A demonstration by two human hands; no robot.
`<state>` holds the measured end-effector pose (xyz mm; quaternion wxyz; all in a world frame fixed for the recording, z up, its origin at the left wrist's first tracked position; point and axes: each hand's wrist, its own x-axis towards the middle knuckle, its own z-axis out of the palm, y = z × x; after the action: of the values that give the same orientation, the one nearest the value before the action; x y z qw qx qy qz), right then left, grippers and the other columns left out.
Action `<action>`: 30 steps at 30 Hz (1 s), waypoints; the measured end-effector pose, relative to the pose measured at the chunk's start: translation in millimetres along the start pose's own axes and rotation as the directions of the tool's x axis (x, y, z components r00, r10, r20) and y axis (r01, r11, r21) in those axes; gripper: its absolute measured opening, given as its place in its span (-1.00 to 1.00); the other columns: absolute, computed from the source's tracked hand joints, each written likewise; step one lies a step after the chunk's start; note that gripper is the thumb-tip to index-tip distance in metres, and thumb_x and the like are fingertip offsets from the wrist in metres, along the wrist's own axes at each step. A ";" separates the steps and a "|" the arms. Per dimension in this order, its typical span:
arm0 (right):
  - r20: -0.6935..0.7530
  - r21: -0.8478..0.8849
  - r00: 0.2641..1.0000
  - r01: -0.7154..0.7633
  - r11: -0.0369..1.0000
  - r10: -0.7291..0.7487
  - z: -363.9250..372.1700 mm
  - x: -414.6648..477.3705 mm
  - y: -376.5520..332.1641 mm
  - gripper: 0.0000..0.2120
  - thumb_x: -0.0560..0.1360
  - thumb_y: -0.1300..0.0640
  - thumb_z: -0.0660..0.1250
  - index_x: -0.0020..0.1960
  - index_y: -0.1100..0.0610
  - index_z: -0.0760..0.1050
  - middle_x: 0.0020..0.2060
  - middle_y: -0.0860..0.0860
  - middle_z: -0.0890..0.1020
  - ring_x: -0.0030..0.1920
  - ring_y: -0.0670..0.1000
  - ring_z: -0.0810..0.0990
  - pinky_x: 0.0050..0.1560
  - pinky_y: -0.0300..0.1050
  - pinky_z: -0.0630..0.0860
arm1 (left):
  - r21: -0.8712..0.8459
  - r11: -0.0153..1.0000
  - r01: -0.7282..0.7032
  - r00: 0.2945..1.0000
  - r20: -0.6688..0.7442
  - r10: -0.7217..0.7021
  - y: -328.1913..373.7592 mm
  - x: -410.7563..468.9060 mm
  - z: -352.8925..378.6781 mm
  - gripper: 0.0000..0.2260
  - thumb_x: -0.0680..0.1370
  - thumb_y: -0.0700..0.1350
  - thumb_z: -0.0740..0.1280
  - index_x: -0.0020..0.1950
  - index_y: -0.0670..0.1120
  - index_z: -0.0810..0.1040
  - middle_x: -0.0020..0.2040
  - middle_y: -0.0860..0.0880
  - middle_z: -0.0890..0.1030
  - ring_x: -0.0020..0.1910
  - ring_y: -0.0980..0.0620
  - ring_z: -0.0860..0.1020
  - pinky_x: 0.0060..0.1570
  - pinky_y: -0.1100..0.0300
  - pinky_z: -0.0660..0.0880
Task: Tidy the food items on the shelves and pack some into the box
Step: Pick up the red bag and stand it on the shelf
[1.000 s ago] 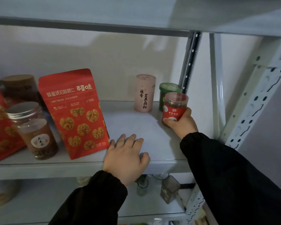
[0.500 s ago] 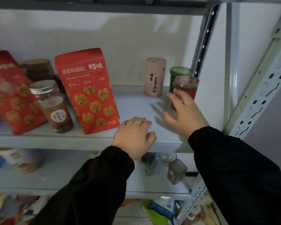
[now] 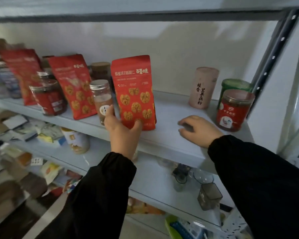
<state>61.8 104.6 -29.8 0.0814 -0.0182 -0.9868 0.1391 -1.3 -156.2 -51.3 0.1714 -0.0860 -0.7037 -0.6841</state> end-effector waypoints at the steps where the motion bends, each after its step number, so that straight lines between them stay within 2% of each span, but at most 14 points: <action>1: -0.016 0.023 1.000 -0.007 1.000 0.007 2.7 0.1 1.7 -0.59 0.64 -0.10 0.30 0.43 0.02 0.52 0.38 0.01 0.53 0.38 0.03 0.46 0.37 -0.15 0.33 | 0.022 0.999 0.037 0.999 0.016 -0.038 1.3 2.7 2.0 -0.16 0.39 -0.03 0.56 0.56 0.14 0.18 0.45 -0.04 0.33 0.37 0.00 0.52 0.27 0.02 0.60; 3: -0.031 0.045 0.999 -0.017 0.999 0.018 5.1 0.7 4.2 -0.60 0.64 -0.07 0.30 0.42 0.04 0.53 0.37 0.02 0.54 0.36 0.04 0.48 0.38 -0.11 0.37 | 0.055 0.994 0.096 0.993 0.059 -0.099 8.1 4.7 7.1 -0.14 0.46 -0.11 0.57 0.62 0.01 0.14 0.39 0.01 0.39 0.29 0.04 0.54 0.15 0.27 0.59; 4: -0.030 0.052 0.999 -0.018 0.998 0.020 5.4 0.8 4.6 -0.61 0.63 -0.06 0.30 0.41 0.05 0.53 0.36 0.03 0.54 0.35 0.04 0.49 0.38 -0.09 0.39 | 0.076 0.992 0.104 0.990 0.085 -0.111 11.4 6.1 9.3 -0.17 0.47 -0.10 0.58 0.61 -0.03 0.18 0.36 0.04 0.45 0.25 0.06 0.56 0.13 0.28 0.58; 6: -0.026 0.075 1.000 -0.014 0.997 0.016 4.8 0.1 4.6 -0.62 0.62 -0.04 0.30 0.40 0.05 0.54 0.33 0.03 0.55 0.33 0.05 0.49 0.37 -0.07 0.41 | 0.205 0.976 0.080 0.990 0.099 -0.102 15.6 10.2 14.6 -0.35 0.41 0.03 0.62 0.42 -0.03 0.43 0.22 0.09 0.59 0.17 0.08 0.60 0.20 0.10 0.60; 8: -0.024 0.102 1.000 -0.012 0.995 0.014 5.3 -0.3 6.3 -0.63 0.61 -0.02 0.31 0.38 0.05 0.55 0.32 0.03 0.55 0.31 0.04 0.50 0.36 -0.05 0.42 | 0.250 0.963 0.106 0.987 0.093 -0.133 19.5 11.6 18.1 -0.45 0.38 0.06 0.64 0.22 -0.01 0.45 0.09 0.13 0.59 0.12 0.06 0.60 0.22 0.02 0.59; 12: -0.015 0.140 1.000 -0.011 0.990 0.014 3.5 -1.0 8.9 -0.66 0.58 -0.02 0.33 0.33 0.03 0.57 0.27 0.01 0.56 0.25 0.03 0.54 0.34 -0.01 0.47 | 0.261 0.955 0.144 0.976 0.122 -0.181 24.2 7.6 24.4 -0.37 0.44 -0.02 0.62 0.28 -0.04 0.25 0.25 -0.01 0.53 0.21 -0.02 0.56 0.25 -0.01 0.54; 14: -0.020 0.156 1.000 -0.013 0.988 0.017 3.1 -1.9 10.9 -0.67 0.58 0.00 0.35 0.32 0.03 0.58 0.25 0.01 0.56 0.23 0.02 0.54 0.32 -0.02 0.48 | 0.278 0.953 0.123 0.981 0.110 -0.159 24.7 6.8 27.2 -0.39 0.46 -0.05 0.61 0.25 -0.04 0.23 0.22 0.00 0.51 0.20 -0.03 0.55 0.20 0.01 0.53; 17: -0.023 0.180 0.999 -0.034 0.983 0.038 4.3 -1.9 13.6 -0.69 0.58 0.01 0.36 0.30 0.04 0.58 0.22 0.01 0.55 0.21 0.02 0.55 0.29 -0.04 0.48 | 0.241 0.964 0.113 0.981 0.125 -0.147 24.2 6.4 32.5 -0.41 0.47 -0.09 0.59 0.29 -0.04 0.25 0.20 0.03 0.51 0.16 0.02 0.53 0.10 0.13 0.48; 21: -0.041 0.285 0.995 -0.081 0.955 0.096 3.1 -3.0 10.9 -0.67 0.60 -0.03 0.37 0.32 0.05 0.54 0.22 -0.01 0.56 0.23 0.01 0.55 0.25 -0.07 0.46 | 0.181 0.982 0.056 0.961 0.258 -0.103 18.3 7.9 38.5 -0.45 0.47 -0.08 0.59 0.36 0.02 0.40 0.22 0.12 0.58 0.14 0.12 0.58 0.09 0.19 0.54; 23: -0.076 0.500 0.982 -0.114 0.858 0.175 0.8 -6.3 7.0 -0.61 0.63 -0.11 0.35 0.38 0.03 0.48 0.27 -0.05 0.57 0.26 -0.06 0.53 0.25 -0.14 0.39 | 0.069 0.994 0.083 0.920 0.378 -0.102 14.7 14.7 42.3 -0.48 0.47 -0.12 0.59 0.35 0.03 0.45 0.22 0.10 0.65 0.16 0.09 0.64 0.19 0.05 0.60; 25: -0.060 0.768 0.965 -0.118 0.630 0.254 -3.6 -5.6 -3.4 -0.56 0.61 -0.26 0.30 0.39 -0.05 0.48 0.29 -0.08 0.61 0.29 -0.06 0.54 0.36 -0.09 0.37 | -0.052 0.986 0.161 0.860 0.498 -0.114 15.7 25.5 47.4 -0.50 0.50 -0.19 0.55 0.38 -0.01 0.46 0.24 0.03 0.68 0.19 0.01 0.67 0.25 -0.07 0.60; 26: -0.053 0.859 0.962 -0.092 0.504 0.266 -4.3 -1.1 -10.4 -0.53 0.57 -0.35 0.28 0.36 -0.12 0.51 0.28 -0.07 0.64 0.31 -0.03 0.57 0.44 0.03 0.39 | -0.092 0.976 0.199 0.825 0.554 -0.116 17.9 32.7 51.9 -0.50 0.51 -0.19 0.54 0.39 -0.03 0.46 0.24 -0.01 0.69 0.20 -0.02 0.68 0.25 -0.09 0.60; 28: -0.027 0.963 0.966 -0.044 0.266 0.257 -7.6 11.3 -25.9 -0.51 0.54 -0.42 0.28 0.32 -0.16 0.56 0.26 0.00 0.68 0.33 0.07 0.61 0.44 0.25 0.43 | -0.139 0.957 0.255 0.774 0.623 -0.116 23.8 46.7 64.2 -0.47 0.47 -0.08 0.55 0.40 -0.05 0.48 0.24 -0.05 0.70 0.20 -0.08 0.68 0.25 -0.10 0.60; 30: -0.039 0.992 0.963 0.005 0.125 0.266 -6.8 26.7 -36.9 -0.50 0.57 -0.33 0.34 0.38 -0.07 0.52 0.30 0.07 0.66 0.32 0.14 0.63 0.39 0.30 0.49 | -0.163 0.945 0.284 0.764 0.634 -0.121 24.8 56.0 75.4 -0.40 0.39 0.06 0.57 0.38 -0.04 0.52 0.21 -0.05 0.71 0.17 -0.10 0.70 0.26 -0.14 0.59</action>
<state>36.1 72.6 -9.0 0.1622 -0.0612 -0.6318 0.7555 -53.6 -86.4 -8.4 -0.1550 -0.2480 -0.6342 -0.7157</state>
